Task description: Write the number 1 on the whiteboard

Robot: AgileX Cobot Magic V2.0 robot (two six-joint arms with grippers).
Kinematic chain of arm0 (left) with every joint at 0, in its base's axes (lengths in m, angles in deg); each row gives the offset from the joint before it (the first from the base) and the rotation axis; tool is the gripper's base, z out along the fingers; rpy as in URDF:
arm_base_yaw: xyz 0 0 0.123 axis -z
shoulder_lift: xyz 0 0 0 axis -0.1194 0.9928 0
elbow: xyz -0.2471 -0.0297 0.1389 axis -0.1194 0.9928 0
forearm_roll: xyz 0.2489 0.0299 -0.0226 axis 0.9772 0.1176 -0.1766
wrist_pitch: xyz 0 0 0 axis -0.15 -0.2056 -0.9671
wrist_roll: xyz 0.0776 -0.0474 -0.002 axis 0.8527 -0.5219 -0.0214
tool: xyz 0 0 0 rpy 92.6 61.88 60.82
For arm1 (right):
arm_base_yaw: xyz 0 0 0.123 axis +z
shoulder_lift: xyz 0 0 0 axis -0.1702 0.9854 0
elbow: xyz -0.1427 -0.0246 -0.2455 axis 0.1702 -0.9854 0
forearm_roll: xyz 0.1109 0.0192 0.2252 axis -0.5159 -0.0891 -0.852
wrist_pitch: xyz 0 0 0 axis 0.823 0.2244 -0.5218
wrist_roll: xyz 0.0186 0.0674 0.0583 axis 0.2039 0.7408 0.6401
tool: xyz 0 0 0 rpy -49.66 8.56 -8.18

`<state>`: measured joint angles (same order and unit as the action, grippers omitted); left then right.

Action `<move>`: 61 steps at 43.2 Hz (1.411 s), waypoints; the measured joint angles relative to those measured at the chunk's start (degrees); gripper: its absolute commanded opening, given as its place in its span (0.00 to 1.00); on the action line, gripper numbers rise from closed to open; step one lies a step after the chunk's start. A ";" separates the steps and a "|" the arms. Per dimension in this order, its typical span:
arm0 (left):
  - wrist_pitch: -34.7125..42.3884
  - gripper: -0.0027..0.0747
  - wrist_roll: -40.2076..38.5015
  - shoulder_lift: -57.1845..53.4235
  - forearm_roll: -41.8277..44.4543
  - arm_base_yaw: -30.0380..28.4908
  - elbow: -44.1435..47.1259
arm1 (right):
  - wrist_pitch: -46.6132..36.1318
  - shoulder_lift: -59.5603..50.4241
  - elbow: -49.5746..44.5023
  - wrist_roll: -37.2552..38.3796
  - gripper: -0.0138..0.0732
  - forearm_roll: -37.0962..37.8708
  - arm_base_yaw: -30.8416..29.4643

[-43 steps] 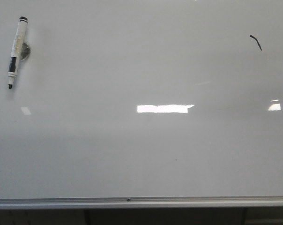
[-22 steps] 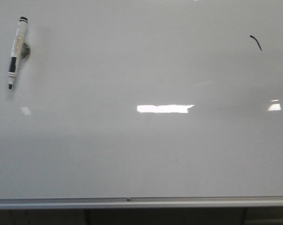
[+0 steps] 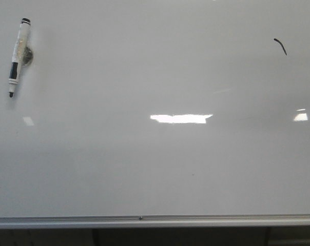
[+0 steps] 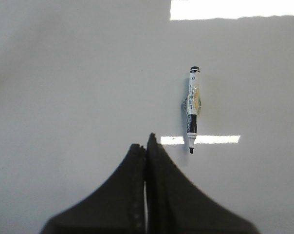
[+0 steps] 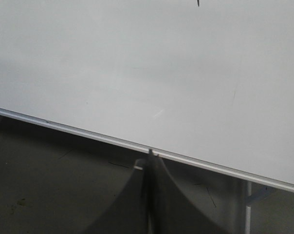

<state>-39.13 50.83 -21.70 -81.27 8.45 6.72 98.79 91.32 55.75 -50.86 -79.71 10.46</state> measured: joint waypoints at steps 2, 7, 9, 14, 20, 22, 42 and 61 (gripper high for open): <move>0.00 0.01 0.00 0.00 0.00 0.00 0.00 | 0.00 0.00 0.00 0.00 0.08 0.00 0.00; 0.00 0.01 0.00 0.00 0.10 0.00 0.00 | 0.00 0.00 0.00 0.00 0.08 0.00 0.00; 0.00 0.01 0.00 0.00 0.10 0.00 0.00 | 0.00 0.00 0.00 0.00 0.08 0.00 0.00; 0.00 0.01 0.00 0.00 0.10 0.00 0.00 | 0.00 0.00 0.00 0.00 0.08 0.00 0.00; 0.00 0.01 0.00 0.00 0.10 0.00 0.00 | 0.00 0.00 0.00 0.00 0.08 0.00 0.00; 0.00 0.01 0.00 0.00 0.10 0.00 0.00 | 0.00 0.00 0.00 0.00 0.08 0.00 0.00; 0.00 0.01 0.00 0.00 0.10 0.00 0.00 | -19.99 -12.68 -16.47 0.10 0.08 -1.97 -8.24; 0.00 0.01 0.00 0.00 0.10 0.00 0.00 | -47.90 -24.68 -40.43 0.10 0.08 -4.74 -20.26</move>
<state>-39.13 50.83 -21.70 -81.17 8.45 6.72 50.90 66.64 15.32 -50.76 -84.45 -9.80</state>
